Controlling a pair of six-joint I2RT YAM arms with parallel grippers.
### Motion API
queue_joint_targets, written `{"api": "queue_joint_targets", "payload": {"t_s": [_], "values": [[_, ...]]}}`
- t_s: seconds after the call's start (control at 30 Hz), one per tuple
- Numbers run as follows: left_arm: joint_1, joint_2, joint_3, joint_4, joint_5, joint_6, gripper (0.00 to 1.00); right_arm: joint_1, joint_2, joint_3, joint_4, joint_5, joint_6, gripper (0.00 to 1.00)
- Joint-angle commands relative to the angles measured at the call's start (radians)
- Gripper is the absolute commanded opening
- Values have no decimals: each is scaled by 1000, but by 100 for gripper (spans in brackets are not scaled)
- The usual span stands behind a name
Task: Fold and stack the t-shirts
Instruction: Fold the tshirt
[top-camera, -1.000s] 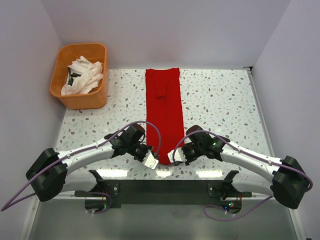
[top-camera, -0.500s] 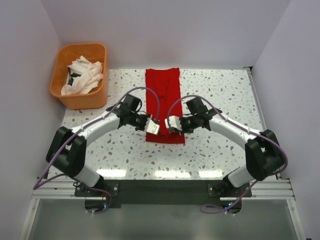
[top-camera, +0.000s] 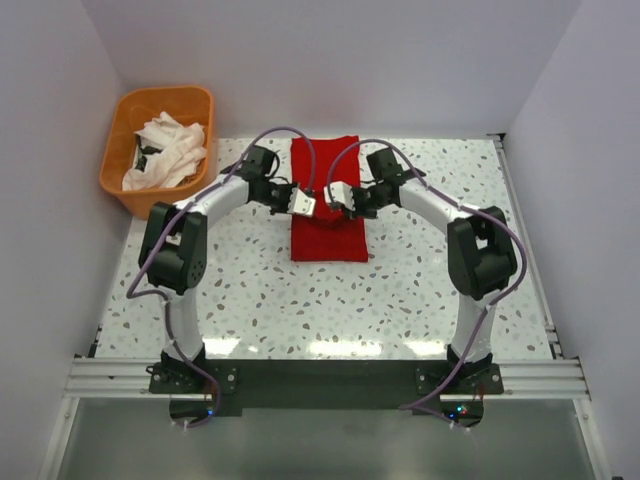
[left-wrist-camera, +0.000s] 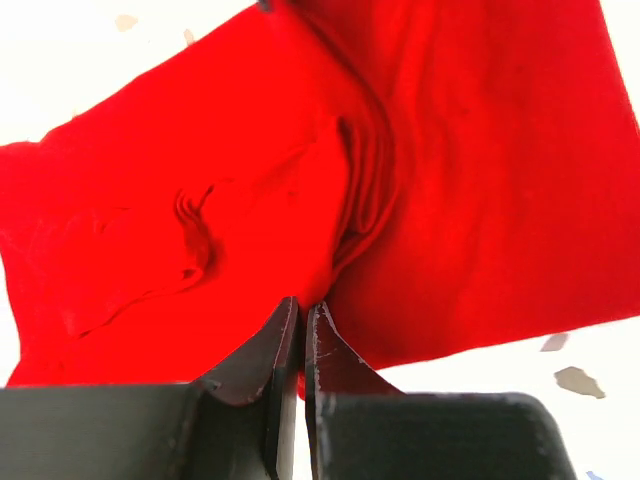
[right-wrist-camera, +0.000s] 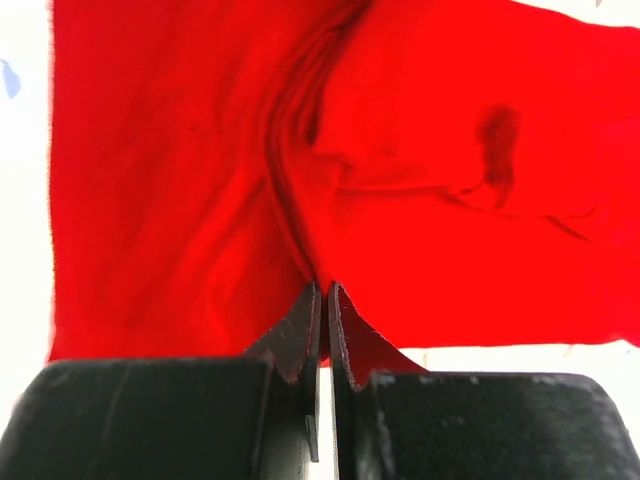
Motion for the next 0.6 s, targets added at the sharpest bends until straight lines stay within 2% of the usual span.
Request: {"api": "queue_joint_targets", "payload": {"t_s": [0.0,0.13,0.57], "values": [[20,60,75,-25,38,62,0,-20,60,107,-45,-56,-39,0],[39,126,179,-62,43,53,0,-37,94,146,-53,-56,-48,0],[51,180,230,-21,28,54,0,-54,168,221,-36,-38,-9,0]]}}
